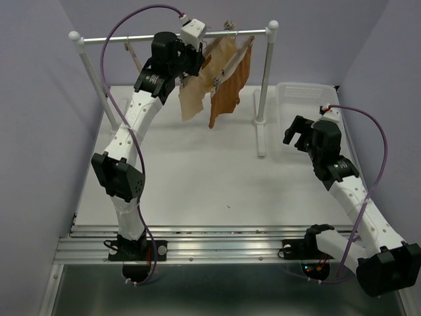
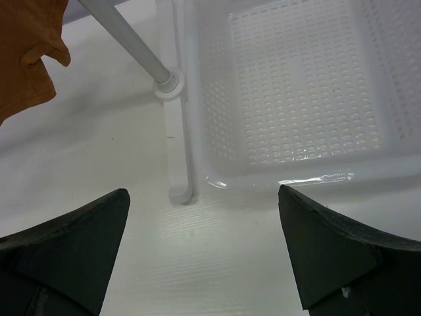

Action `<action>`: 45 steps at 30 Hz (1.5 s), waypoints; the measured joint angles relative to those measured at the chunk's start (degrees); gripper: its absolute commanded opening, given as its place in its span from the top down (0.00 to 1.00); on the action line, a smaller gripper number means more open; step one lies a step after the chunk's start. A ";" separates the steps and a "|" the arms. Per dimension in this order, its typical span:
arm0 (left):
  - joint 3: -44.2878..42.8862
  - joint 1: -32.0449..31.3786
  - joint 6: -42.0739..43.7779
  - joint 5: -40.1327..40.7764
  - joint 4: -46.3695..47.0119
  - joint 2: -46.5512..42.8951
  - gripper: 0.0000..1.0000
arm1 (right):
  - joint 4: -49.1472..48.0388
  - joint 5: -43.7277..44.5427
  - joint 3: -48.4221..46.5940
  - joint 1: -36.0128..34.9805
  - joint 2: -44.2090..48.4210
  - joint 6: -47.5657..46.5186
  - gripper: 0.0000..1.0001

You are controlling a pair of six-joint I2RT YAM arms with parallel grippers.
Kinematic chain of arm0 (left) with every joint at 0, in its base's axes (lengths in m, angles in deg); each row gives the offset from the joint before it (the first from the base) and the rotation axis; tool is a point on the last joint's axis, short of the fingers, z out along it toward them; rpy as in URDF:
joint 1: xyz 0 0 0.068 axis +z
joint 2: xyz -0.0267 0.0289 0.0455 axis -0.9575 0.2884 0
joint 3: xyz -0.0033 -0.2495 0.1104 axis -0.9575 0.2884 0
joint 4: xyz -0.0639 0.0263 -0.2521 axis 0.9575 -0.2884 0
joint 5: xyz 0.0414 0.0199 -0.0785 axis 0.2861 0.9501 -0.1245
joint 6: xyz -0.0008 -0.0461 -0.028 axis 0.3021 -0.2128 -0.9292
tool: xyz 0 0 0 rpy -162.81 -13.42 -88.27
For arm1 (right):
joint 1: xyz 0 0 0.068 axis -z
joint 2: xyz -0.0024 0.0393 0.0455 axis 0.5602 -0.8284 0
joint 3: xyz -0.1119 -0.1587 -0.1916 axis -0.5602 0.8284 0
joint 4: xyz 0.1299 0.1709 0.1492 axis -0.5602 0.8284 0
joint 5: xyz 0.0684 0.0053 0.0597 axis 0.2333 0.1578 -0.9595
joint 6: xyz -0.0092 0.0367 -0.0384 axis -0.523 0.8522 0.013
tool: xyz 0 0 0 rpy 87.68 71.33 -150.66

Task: Remove the underwear clipped to the hanger

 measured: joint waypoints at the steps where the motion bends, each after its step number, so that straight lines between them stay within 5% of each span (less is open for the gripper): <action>1: 0.20 0.00 0.00 0.00 0.13 -0.52 1.00 | 0.00 0.00 0.00 0.00 0.04 0.00 0.00; 13: 6.51 0.00 -0.83 2.08 1.33 -8.74 1.00 | 0.02 -0.09 0.00 0.00 1.07 0.00 0.00; 27: 28.20 -0.02 -2.69 7.08 4.50 -23.58 1.00 | -0.17 -6.34 0.00 0.00 1.05 -0.98 0.00; 35: 41.99 -0.04 -8.17 14.08 4.76 -33.51 1.00 | -4.72 -19.69 1.09 0.00 0.72 -4.70 0.00; 45: 56.28 -2.69 -22.49 16.59 -2.43 -49.64 1.00 | -13.62 -50.73 1.05 -0.17 -5.95 -14.62 0.00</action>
